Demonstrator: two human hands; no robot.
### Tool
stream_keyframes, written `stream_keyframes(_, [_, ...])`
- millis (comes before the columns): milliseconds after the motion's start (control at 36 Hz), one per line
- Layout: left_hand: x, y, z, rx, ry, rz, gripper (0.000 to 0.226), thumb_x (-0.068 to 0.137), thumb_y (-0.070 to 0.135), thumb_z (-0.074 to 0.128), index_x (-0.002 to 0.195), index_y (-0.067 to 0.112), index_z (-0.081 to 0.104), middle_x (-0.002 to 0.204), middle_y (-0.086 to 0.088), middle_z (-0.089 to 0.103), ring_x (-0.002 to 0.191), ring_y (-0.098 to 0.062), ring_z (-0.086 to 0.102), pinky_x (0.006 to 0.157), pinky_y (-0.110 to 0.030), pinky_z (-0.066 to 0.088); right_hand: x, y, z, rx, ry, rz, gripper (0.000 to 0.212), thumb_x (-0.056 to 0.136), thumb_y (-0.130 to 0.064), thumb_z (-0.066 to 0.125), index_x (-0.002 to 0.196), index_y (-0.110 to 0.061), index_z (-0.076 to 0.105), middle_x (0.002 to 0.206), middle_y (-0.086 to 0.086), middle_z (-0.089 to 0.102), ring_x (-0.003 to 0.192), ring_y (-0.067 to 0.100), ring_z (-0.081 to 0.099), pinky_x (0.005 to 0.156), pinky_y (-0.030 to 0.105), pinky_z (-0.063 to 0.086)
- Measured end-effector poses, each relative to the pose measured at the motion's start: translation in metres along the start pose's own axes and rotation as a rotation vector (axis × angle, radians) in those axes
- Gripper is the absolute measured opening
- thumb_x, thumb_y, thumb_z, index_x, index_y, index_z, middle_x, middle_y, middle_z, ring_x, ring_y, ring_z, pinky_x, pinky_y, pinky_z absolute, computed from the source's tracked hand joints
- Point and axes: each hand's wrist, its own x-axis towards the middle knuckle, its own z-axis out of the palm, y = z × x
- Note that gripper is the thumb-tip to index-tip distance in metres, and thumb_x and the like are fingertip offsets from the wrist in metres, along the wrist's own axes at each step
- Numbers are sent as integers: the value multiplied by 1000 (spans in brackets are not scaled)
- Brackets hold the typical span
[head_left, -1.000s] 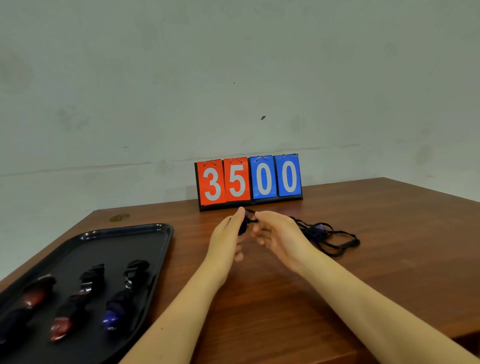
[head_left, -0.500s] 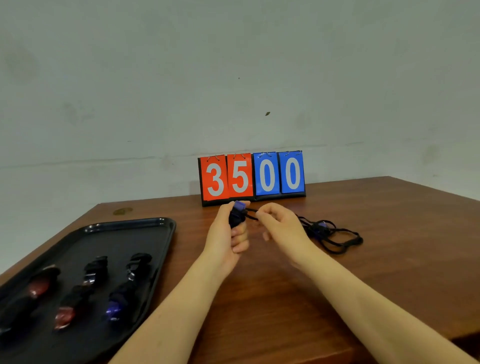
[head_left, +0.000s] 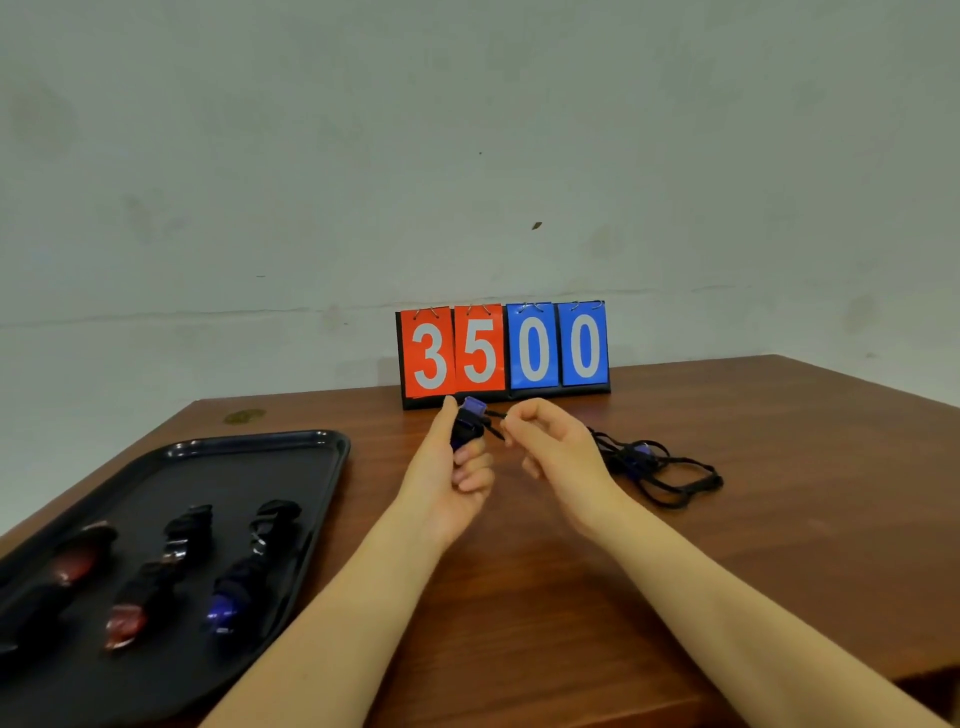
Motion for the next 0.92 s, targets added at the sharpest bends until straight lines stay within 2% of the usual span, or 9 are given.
stream_keyframes(111, [-4,4,1,93,-58,48,40,99,41,41,122,10,54,57,3,29,44,-7,23,35,-17,21,-3,3,-1,-323,18,-172,6,92,-16,60,92,-21,63,82,-8,62,75,-1,54,71,11,45])
stream_keyframes(222, [-3,4,0,172,-53,57,35,99,30,43,124,8,52,56,3,31,42,-6,26,35,-16,22,-3,7,-2,-603,55,-307,6,92,-20,61,95,-25,61,86,-14,58,81,1,52,73,10,41])
stream_keyframes(333, [-1,2,-1,342,-15,93,32,100,30,46,124,9,52,53,3,36,41,-5,29,36,-17,24,0,11,-9,-883,157,-492,12,89,-21,64,102,-22,65,93,-14,56,88,-5,40,80,3,33])
stream_keyframes(417, [-1,0,3,426,-26,141,33,100,31,46,125,10,51,54,4,38,41,-5,28,37,-17,24,0,11,-11,-883,250,-578,11,87,-17,66,98,-17,68,95,-7,60,94,-5,37,87,0,30])
stream_keyframes(500, [0,0,3,464,-25,183,32,100,30,47,126,12,51,53,5,40,41,-5,29,35,-16,25,1,10,-10,-804,313,-581,10,86,-16,67,96,-16,67,100,-6,57,97,0,43,83,10,40])
stream_keyframes(611, [-4,1,3,534,-44,162,28,99,30,49,120,13,52,52,5,40,43,-5,28,38,-17,24,1,10,-11,-777,239,-537,12,90,-21,59,100,-18,65,97,-6,61,92,-1,49,83,4,37])
stream_keyframes(694, [-4,2,4,601,-58,163,22,99,29,50,111,11,54,51,6,41,43,-6,28,40,-18,24,-1,10,-11,-737,208,-522,20,90,-26,55,105,-20,66,100,-9,63,95,0,54,83,8,43])
stream_keyframes(778, [-5,4,3,702,-37,196,17,99,28,50,102,12,55,47,7,45,42,-5,29,39,-18,25,-3,10,-11,-702,162,-498,19,90,-20,61,108,-21,66,105,-17,61,99,-1,57,85,8,45])
stream_keyframes(917, [1,3,1,790,123,131,16,99,28,50,92,15,53,59,0,43,46,-8,33,39,-17,27,-5,4,-8,-682,42,-361,13,91,-19,62,102,-26,66,93,-18,64,92,-4,60,80,6,45])
